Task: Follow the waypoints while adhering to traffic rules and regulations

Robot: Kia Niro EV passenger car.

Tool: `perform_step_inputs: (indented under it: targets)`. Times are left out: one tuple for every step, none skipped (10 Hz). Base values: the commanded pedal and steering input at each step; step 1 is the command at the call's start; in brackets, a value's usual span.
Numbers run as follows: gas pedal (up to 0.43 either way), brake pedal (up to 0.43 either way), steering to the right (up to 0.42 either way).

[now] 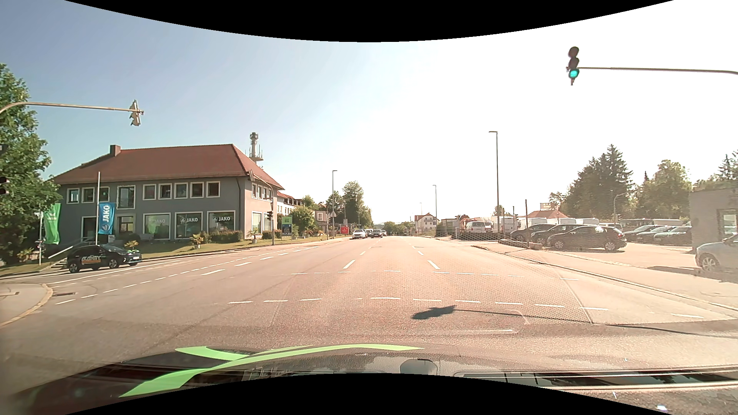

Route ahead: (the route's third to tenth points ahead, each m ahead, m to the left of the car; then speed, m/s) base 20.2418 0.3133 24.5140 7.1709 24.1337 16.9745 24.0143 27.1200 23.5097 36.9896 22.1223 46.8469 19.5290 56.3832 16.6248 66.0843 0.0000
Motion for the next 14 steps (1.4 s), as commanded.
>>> perform_step_inputs:
  targets:
    - [0.000, 0.280, -0.021]
    - [0.000, 0.280, -0.021]
    - [0.000, 0.274, -0.020]
    - [0.000, 0.280, -0.020]
    - [0.000, 0.280, -0.021]
    - [0.000, 0.280, -0.020]
    - [0.000, 0.280, -0.021]
    - [0.000, 0.280, -0.021]
    - [0.000, 0.280, -0.021]
    - [0.000, 0.274, -0.021]
    - [0.000, 0.274, -0.021]
    - [0.000, 0.280, -0.021]
    - [0.000, 0.274, -0.021]
    - [0.000, 0.280, -0.021]
